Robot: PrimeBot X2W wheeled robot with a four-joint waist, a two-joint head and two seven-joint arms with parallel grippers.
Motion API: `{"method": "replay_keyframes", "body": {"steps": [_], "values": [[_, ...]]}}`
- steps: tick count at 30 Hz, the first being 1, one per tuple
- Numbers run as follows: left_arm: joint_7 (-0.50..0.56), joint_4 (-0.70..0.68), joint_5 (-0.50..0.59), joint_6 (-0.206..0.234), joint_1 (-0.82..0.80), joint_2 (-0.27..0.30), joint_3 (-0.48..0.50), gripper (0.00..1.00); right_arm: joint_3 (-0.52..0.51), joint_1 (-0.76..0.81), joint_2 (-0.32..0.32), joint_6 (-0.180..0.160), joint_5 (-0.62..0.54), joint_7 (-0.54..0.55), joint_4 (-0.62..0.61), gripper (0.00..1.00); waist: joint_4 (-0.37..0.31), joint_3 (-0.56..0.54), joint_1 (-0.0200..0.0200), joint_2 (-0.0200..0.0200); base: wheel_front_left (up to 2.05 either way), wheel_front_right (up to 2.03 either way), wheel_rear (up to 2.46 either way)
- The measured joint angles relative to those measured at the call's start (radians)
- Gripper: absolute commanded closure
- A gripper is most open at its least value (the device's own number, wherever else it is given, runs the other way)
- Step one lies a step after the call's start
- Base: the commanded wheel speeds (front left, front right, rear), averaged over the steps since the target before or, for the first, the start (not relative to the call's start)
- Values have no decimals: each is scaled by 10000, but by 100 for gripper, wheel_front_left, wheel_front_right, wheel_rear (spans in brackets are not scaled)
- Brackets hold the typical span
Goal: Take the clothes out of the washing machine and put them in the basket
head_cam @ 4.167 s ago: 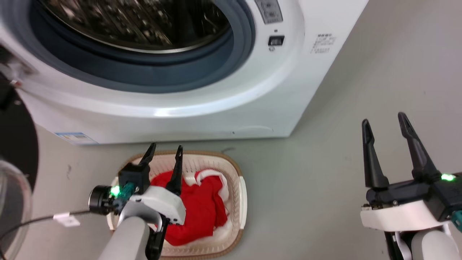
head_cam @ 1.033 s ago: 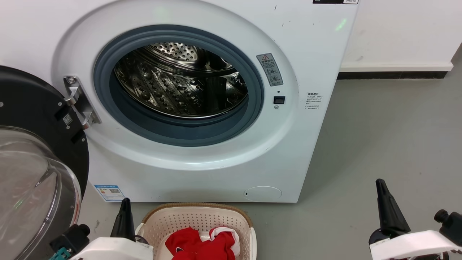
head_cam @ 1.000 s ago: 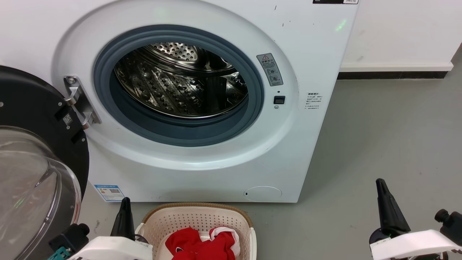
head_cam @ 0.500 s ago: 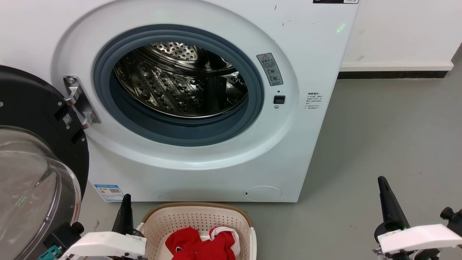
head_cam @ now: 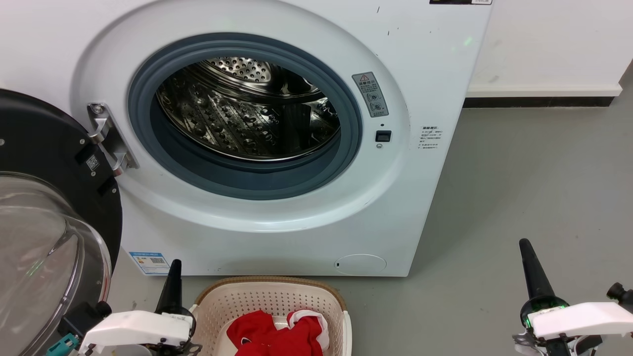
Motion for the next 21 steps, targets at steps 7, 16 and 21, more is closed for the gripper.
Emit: {"method": "replay_keyframes", "body": {"steps": [7, 16, 21], "values": [[190, 75, -752, -105, -112, 0, 77, 100, -65, -156, -4, 0, 779, 196, 146, 100, 7, 6, 0, 0, 0, 0, 0], [395, 163, -1632, -255, -283, 0, 180, 100, -144, -285, -4, 0, 1720, 418, 297, 100, 17, 14, 0, 0, 0, 0, 0], [529, 221, -2107, -330, -332, 2, 226, 100, -194, -395, -4, -2, 2201, 543, 382, 100, 22, 19, 0, 0, 0, 0, 0]]}}
